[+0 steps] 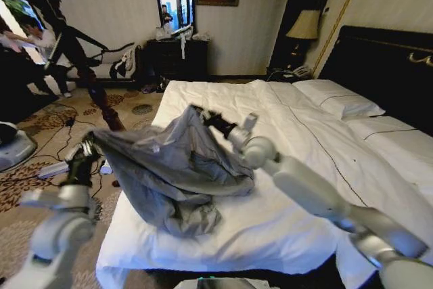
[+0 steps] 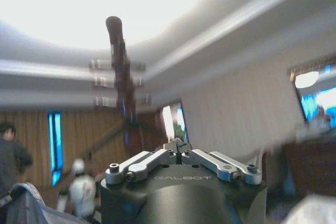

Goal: Pick up the clothes from the bed and hang them on the clothes hanger.

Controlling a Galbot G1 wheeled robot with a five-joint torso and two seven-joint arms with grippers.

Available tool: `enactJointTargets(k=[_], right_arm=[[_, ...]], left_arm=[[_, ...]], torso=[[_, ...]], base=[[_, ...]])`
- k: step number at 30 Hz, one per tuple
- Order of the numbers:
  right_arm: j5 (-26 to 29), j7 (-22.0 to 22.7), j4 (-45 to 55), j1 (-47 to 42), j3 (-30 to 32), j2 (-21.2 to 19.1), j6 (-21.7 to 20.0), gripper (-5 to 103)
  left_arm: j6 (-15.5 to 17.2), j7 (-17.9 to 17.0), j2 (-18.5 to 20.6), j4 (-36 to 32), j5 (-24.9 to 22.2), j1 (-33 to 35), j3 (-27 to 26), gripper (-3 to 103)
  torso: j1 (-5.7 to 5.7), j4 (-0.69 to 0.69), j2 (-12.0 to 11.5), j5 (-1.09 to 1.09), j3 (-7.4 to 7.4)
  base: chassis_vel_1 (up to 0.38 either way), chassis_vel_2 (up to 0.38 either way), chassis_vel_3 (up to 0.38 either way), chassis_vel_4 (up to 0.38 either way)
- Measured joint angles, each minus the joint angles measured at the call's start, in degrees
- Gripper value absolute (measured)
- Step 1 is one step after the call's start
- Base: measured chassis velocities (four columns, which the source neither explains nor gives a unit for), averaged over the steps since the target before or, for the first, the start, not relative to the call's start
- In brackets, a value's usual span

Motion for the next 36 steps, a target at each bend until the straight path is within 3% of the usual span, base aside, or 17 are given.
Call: enactJointTargets(k=[2,3,4,5,8,14,19,22,24,27,29,32,34,36], right_arm=[[0.3,0.2,0.2,0.3,0.3,-0.1,0.0,0],[3.2,2.2,1.4,3.9,2.4,-0.5,-0.4,0],[4.6,3.2,1.4,6.1,3.2,-0.3,-0.7,0],[4.6,3.2,1.4,6.1,3.2,-0.3,-0.7,0],[7.5,5.2,1.7,11.8,5.6,-0.9,-1.3,0],[11.7,7.8,4.6,19.1,9.1,-5.5,-3.4,0],[12.2,12.9,9.0,15.8,10.0,-9.1,-6.9,0],[8.3,16.7,11.9,7.9,8.2,-11.5,-9.2,0],[7.7,16.9,12.1,6.8,7.8,-11.7,-9.3,0],[5.7,17.7,13.6,1.0,4.6,-12.0,-9.5,0],[5.8,17.8,13.9,0.6,4.1,-11.9,-9.5,0],[6.9,17.8,15.2,-0.6,1.7,-11.7,-9.5,0],[7.2,17.6,15.3,-0.6,1.3,-11.8,-9.3,0],[9.1,17.4,15.8,-0.5,0.8,-11.7,-8.7,0]], left_arm=[[0.2,0.0,1.1,0.0,-0.7,-0.4,-0.5,0],[1.5,-0.2,8.2,0.5,-6.0,-1.6,-5.0,0],[2.0,-0.2,10.9,0.9,-8.4,-1.9,-7.5,0],[2.0,-0.2,10.9,0.9,-8.4,-1.9,-7.5,0],[3.7,1.7,19.0,3.8,-14.8,-4.8,-12.1,0],[6.1,5.5,27.0,8.5,-21.5,-13.9,-12.9,0],[7.0,7.0,26.0,8.7,-20.2,-13.8,-10.5,0],[7.2,6.9,21.1,7.5,-16.1,-10.2,-5.4,0],[7.3,6.5,20.4,7.3,-15.8,-9.7,-4.6,0],[9.2,3.0,16.9,6.9,-15.0,-6.8,0.4,0],[9.6,2.2,16.7,7.0,-15.0,-6.3,0.9,0],[12.4,-1.7,16.2,7.0,-15.2,-2.8,2.1,-1],[13.0,-2.1,16.2,7.0,-15.4,-2.3,2.1,-1],[18.2,-4.6,16.2,6.2,-17.1,0.1,1.4,13]], torso=[[0.0,-0.01,0.0,0.0,0.0],[0.01,-0.05,0.0,0.03,0.0],[0.01,0.0,0.0,0.04,0.01],[0.01,0.0,0.0,0.04,0.01],[0.01,0.11,0.0,-0.02,0.01],[0.01,-0.04,0.0,0.05,0.0],[0.0,0.05,0.0,0.01,-0.01],[0.01,0.01,0.0,0.01,0.0],[0.02,0.01,0.0,0.01,0.01],[0.02,0.03,0.0,0.01,0.01],[0.02,0.03,0.0,0.01,0.01],[0.02,0.03,0.0,0.01,0.0],[0.01,0.03,0.0,0.01,0.01],[0.01,0.02,0.0,0.01,0.0]], base=[[0.0,0.0,0.0,0.0],[0.0,0.0,0.0,0.0],[0.0,0.0,0.0,0.0],[0.0,0.0,0.0,0.0],[0.0,0.0,0.0,0.0],[0.0,0.0,0.0,0.0],[0.0,0.0,0.0,0.0],[0.0,0.0,0.0,0.0],[0.0,0.0,0.0,0.0],[0.0,0.0,0.0,0.0],[0.0,0.0,0.0,0.0],[0.0,0.0,0.0,0.0],[0.0,0.0,0.0,0.0],[0.0,0.0,0.0,0.0]])
